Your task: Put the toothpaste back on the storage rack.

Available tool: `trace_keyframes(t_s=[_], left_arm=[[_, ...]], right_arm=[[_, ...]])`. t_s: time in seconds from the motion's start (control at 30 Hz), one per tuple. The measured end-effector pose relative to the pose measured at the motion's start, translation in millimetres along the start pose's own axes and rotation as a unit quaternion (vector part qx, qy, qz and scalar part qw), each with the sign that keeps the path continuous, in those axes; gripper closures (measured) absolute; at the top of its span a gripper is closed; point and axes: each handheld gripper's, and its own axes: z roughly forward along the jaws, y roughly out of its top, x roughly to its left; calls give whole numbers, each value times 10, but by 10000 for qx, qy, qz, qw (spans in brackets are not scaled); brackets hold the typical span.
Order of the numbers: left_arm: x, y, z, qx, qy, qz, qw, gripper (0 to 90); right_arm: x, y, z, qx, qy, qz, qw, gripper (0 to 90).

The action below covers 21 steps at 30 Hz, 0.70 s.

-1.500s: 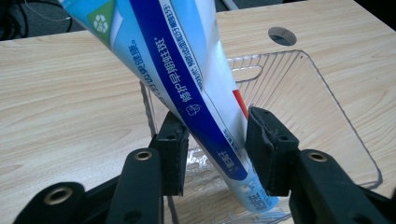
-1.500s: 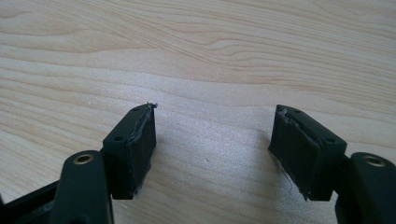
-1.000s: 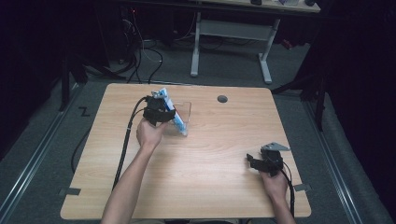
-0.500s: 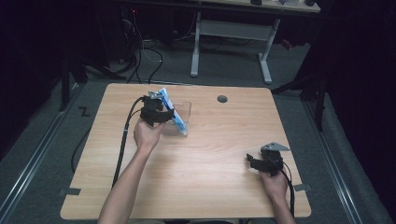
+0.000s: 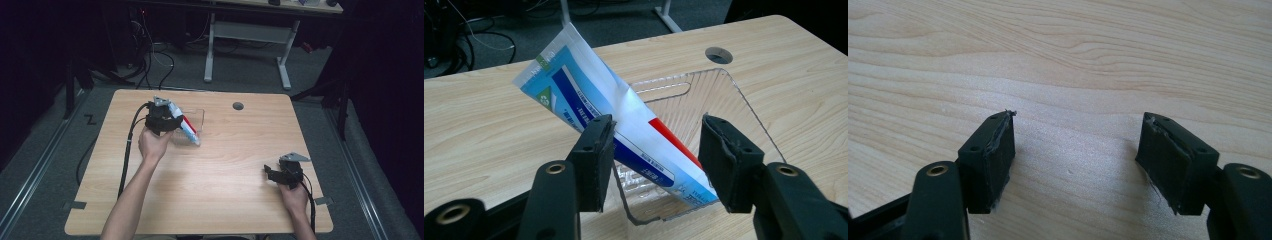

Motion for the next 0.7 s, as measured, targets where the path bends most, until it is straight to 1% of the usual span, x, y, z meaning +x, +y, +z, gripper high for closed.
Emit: trace_keyframes(t_s=[0.23, 0.43, 0.57, 0.7], left_arm=[[14, 6, -56, -39, 11, 35, 10000, 485], [28, -4, -115, -63, 13, 104, 9999, 485], [49, -17, -166, -119, 23, 78, 9999, 485], [91, -43, -201, -121, 50, 38, 9999, 485]], right_arm=[[0, 0, 0, -1, 0, -1, 10000, 310], [0, 0, 0, -1, 0, 0, 10000, 310], [0, 0, 0, 0, 2, 2, 10000, 310], [0, 0, 0, 0, 2, 1, 10000, 310]])
